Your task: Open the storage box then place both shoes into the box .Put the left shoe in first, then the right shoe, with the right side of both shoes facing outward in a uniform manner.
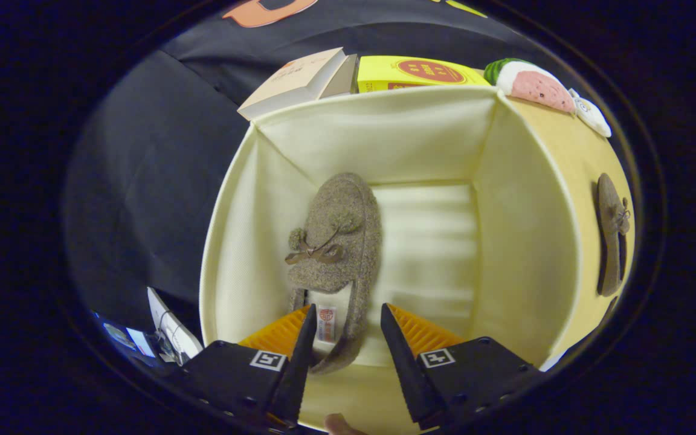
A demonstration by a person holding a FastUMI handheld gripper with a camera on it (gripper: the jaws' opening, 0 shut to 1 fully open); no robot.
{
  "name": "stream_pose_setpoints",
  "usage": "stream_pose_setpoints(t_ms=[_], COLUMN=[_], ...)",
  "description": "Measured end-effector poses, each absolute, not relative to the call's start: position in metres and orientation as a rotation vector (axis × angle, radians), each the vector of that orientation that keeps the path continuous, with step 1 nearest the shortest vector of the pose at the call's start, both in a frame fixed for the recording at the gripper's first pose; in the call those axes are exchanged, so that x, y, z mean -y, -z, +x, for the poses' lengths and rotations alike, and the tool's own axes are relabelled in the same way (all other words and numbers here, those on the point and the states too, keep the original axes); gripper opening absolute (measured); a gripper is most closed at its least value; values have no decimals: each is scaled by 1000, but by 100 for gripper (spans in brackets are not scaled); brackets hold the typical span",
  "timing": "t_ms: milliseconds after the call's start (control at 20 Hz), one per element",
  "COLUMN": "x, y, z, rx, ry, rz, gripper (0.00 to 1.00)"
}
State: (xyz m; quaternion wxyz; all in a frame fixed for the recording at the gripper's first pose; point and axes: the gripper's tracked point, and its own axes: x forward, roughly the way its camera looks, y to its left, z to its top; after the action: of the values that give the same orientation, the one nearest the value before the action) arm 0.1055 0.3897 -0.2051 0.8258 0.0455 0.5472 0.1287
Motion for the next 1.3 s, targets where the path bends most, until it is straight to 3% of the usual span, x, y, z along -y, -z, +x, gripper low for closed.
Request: stream_pose_setpoints(t_ms=[300,550,600,900,1300], x=[-364,-331,-314,-222,-77], y=[152,78,69,28,80], z=[91,83,85,83,101], rx=[-1120,-1023,-1007,-917,-980], ry=[-256,-303,-287,-247,-122], rz=[57,50,22,-46,-52], gripper=[87,90,95,95,95])
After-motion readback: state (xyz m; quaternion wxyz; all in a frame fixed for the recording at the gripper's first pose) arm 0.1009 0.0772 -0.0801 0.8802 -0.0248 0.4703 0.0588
